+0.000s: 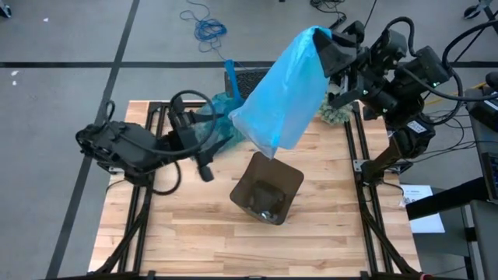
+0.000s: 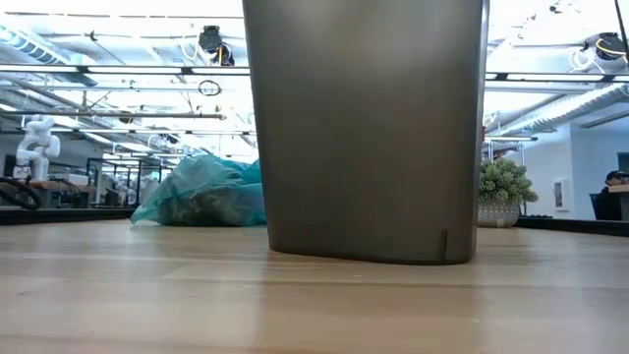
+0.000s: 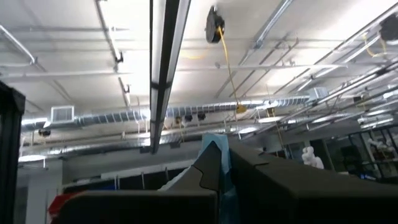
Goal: Place trash/remove bag and relplace
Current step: Insert the new trash bag into the trash bin
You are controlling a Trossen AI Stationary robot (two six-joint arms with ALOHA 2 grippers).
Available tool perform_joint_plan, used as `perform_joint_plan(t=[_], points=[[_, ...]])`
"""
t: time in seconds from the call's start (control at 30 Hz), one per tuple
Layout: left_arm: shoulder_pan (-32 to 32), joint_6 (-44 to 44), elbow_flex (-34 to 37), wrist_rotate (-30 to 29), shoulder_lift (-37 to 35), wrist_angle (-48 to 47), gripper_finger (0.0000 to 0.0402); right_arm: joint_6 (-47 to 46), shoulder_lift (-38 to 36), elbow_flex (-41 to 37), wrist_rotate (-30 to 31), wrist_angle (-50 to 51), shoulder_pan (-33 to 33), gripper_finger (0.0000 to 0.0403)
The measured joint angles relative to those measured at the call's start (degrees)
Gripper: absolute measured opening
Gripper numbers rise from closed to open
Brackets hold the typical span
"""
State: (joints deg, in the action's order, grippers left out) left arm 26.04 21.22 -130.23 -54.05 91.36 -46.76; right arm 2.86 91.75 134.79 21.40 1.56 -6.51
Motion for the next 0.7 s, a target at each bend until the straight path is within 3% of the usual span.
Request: perform_joint_plan(t=[0.7], points=[[-6.3, -1.4, 0.0, -3.9, 7.9, 4.7, 0.0228, 0.6, 1.0, 0.0, -0.4, -4.2, 2.4, 0.0000]])
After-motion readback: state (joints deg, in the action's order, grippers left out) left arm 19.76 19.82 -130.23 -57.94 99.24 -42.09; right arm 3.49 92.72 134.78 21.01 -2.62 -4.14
